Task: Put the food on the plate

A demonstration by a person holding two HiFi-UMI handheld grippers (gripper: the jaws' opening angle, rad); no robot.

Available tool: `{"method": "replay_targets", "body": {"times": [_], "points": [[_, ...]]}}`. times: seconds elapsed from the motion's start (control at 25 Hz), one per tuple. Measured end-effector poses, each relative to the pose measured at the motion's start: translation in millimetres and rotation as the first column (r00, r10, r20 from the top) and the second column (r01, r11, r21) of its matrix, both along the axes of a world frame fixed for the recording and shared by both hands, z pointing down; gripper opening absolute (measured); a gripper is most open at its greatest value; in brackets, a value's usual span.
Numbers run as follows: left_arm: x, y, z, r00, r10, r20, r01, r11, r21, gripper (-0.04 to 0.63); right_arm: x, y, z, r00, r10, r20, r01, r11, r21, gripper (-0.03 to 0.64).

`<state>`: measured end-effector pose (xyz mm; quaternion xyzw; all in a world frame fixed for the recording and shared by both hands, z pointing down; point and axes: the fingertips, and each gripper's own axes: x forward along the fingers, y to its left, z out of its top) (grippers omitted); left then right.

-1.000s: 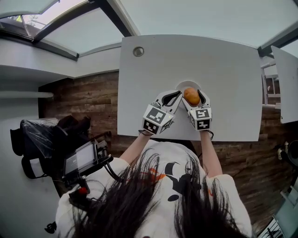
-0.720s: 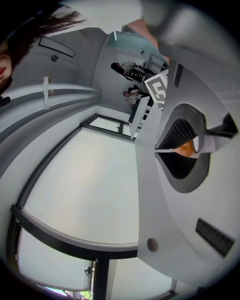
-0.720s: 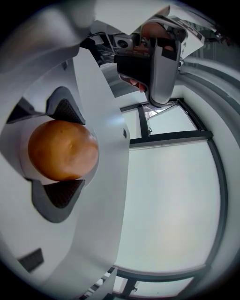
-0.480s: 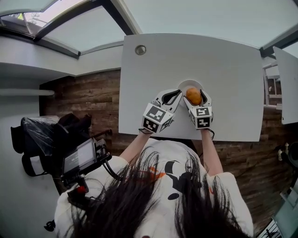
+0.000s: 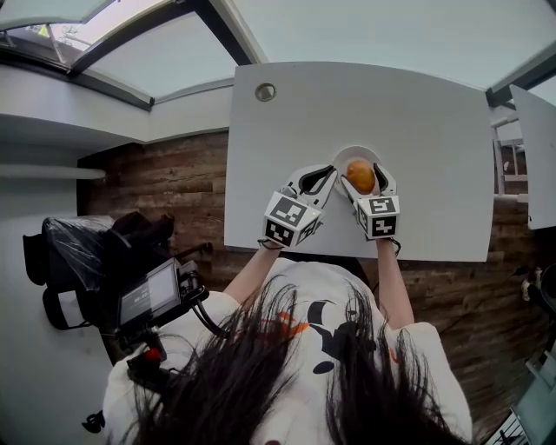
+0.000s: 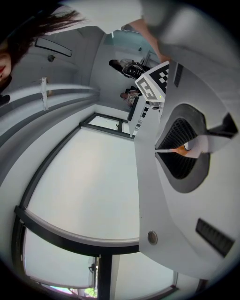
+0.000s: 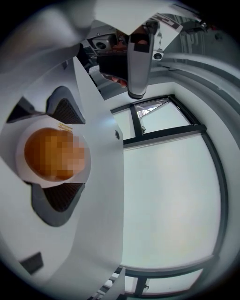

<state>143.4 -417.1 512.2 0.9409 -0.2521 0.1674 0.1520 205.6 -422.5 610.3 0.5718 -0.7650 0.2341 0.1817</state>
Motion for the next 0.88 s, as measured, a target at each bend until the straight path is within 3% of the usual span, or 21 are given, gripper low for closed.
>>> {"method": "replay_targets", "body": {"times": [0.28,0.6,0.64,0.72,0.88], "points": [[-5,-5,-8,1.0,-0.026,-0.017,0.026,1.0,-0.003,0.006,3,0,-51,0.997,0.05,0.051,-0.054,0.995,0.085,0.373],[-16,-17,-22,0.994,-0.091,-0.067,0.09,0.996,-0.02,0.006,-6,11,-82,0.987,0.093,0.13,-0.103,0.992,0.069,0.371],[-16,-11,-25,0.993,-0.098,-0.072,0.097,0.995,-0.016,0.006,-7,19,-85,0.986,0.093,0.141,-0.104,0.992,0.072,0.37],[-13,13,-36,0.99,-0.115,-0.085,0.115,0.993,-0.001,0.006,-3,46,-93,0.983,0.097,0.156,-0.112,0.99,0.09,0.272],[-5,57,-53,0.983,-0.144,-0.11,0.148,0.989,0.027,0.006,5,92,-105,0.981,0.069,0.18,-0.093,0.988,0.125,0.272]]}}
